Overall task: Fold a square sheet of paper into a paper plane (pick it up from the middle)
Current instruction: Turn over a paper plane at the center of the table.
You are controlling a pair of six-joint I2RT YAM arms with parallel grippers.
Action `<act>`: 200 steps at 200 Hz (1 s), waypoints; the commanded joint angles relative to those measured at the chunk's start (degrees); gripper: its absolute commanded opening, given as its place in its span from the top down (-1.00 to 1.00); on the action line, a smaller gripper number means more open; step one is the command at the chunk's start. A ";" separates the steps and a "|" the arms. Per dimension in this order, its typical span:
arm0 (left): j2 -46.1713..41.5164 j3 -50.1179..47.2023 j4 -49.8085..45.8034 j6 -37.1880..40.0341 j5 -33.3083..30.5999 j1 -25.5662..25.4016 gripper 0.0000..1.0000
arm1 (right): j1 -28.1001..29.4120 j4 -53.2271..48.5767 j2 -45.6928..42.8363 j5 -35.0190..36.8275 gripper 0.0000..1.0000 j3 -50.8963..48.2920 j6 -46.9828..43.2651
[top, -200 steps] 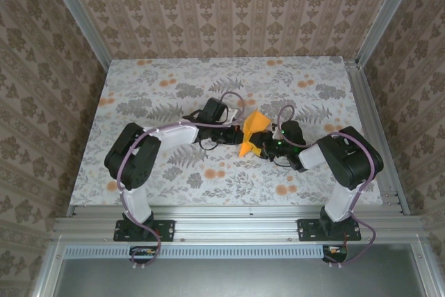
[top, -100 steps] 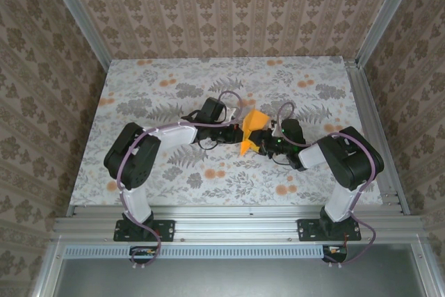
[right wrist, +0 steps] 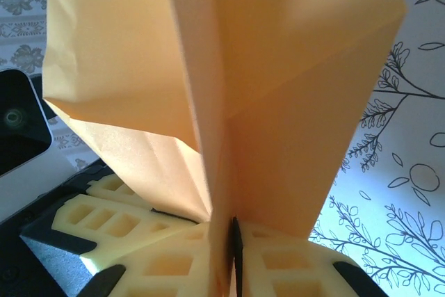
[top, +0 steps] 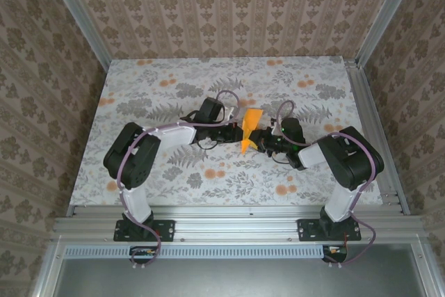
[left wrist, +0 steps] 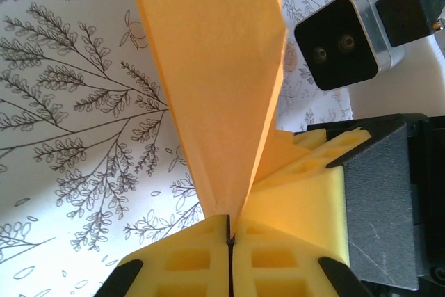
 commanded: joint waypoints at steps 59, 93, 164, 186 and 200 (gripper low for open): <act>-3.14 -1.85 3.22 -3.03 3.94 1.36 0.61 | 0.51 -12.96 -5.28 0.72 0.84 3.27 -9.06; -4.61 -2.15 1.55 -1.95 2.96 2.10 0.45 | 1.67 -38.07 -10.63 8.65 0.87 8.32 -23.48; -8.78 -3.98 -7.09 3.90 -2.66 5.13 0.23 | 6.17 -66.02 -9.72 26.33 0.82 19.03 -38.69; -9.47 -5.75 -7.25 4.15 -2.85 5.85 0.21 | 7.89 -68.25 -7.57 28.67 0.79 21.35 -39.95; -9.68 -6.65 -7.12 4.15 -2.83 6.07 0.21 | 8.88 -69.20 -6.55 30.32 0.77 22.29 -40.38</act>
